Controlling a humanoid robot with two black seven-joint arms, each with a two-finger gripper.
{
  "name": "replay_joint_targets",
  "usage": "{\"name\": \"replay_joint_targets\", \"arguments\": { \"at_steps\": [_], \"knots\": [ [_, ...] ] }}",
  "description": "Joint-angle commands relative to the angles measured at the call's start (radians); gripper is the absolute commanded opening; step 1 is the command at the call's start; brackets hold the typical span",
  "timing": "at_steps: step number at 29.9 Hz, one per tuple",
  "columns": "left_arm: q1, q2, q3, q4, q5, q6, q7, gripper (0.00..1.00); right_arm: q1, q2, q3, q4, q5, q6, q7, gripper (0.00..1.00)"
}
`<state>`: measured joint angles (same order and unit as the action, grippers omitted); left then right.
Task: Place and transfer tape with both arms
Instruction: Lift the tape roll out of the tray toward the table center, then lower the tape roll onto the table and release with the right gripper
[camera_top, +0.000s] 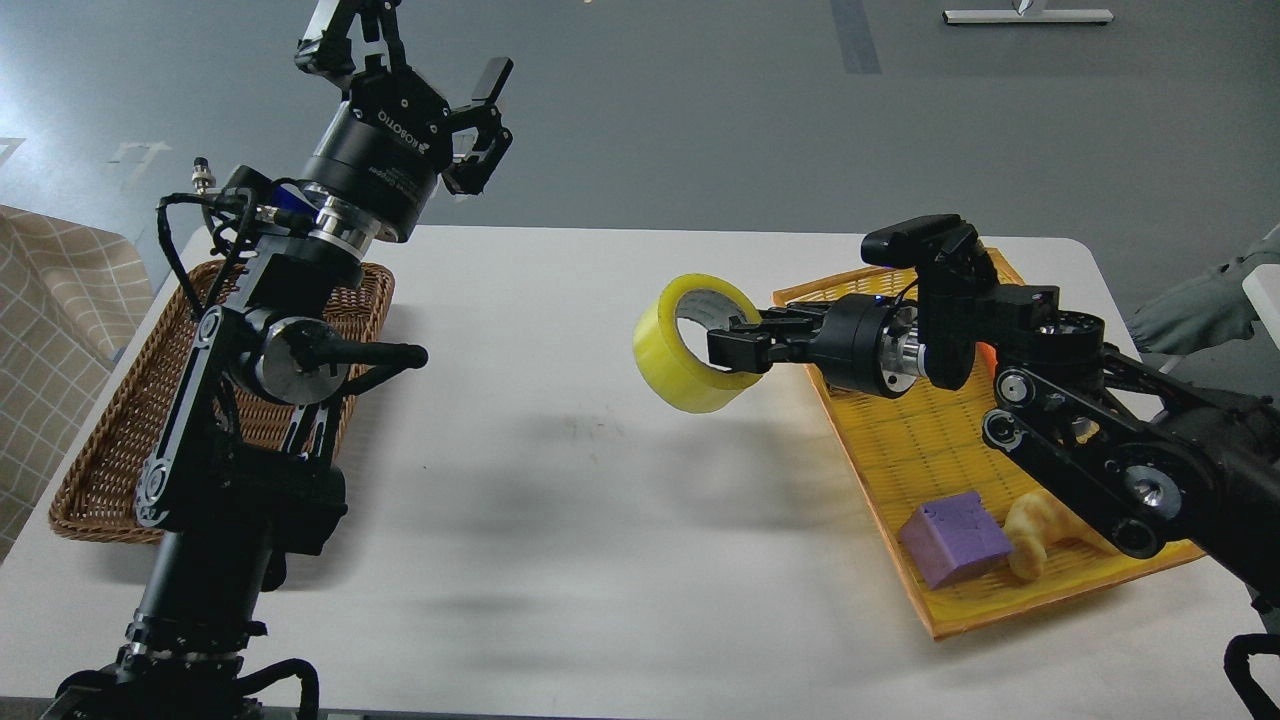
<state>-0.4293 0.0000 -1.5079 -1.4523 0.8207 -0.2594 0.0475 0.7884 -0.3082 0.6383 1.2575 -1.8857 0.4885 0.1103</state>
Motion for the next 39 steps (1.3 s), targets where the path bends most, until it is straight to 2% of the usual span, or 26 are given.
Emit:
{"name": "replay_joint_targets", "arguments": {
  "at_steps": [1, 10, 24, 34, 39],
  "knots": [
    [0.003, 0.000, 0.000, -0.005, 0.000, 0.000, 0.000, 0.98, 0.005, 0.032, -0.023, -0.036, -0.004, 0.000, 0.000, 0.01],
    [0.007, 0.000, 0.000, -0.005, 0.000, 0.000, -0.002, 0.98, 0.046, 0.127, -0.100, -0.135, -0.013, 0.000, 0.002, 0.01],
    [0.015, 0.000, -0.017, -0.007, -0.002, -0.001, -0.002, 0.98, 0.127, 0.196, -0.210, -0.254, -0.016, -0.005, 0.003, 0.01],
    [0.015, 0.000, -0.025, -0.013, -0.002, -0.001, -0.002, 0.98, 0.134, 0.227, -0.236, -0.267, -0.016, -0.011, 0.002, 0.02],
    [0.021, 0.000, -0.031, -0.017, -0.002, -0.001, -0.002, 0.98, 0.134, 0.238, -0.241, -0.265, -0.013, -0.011, 0.002, 0.06]
  ]
}}
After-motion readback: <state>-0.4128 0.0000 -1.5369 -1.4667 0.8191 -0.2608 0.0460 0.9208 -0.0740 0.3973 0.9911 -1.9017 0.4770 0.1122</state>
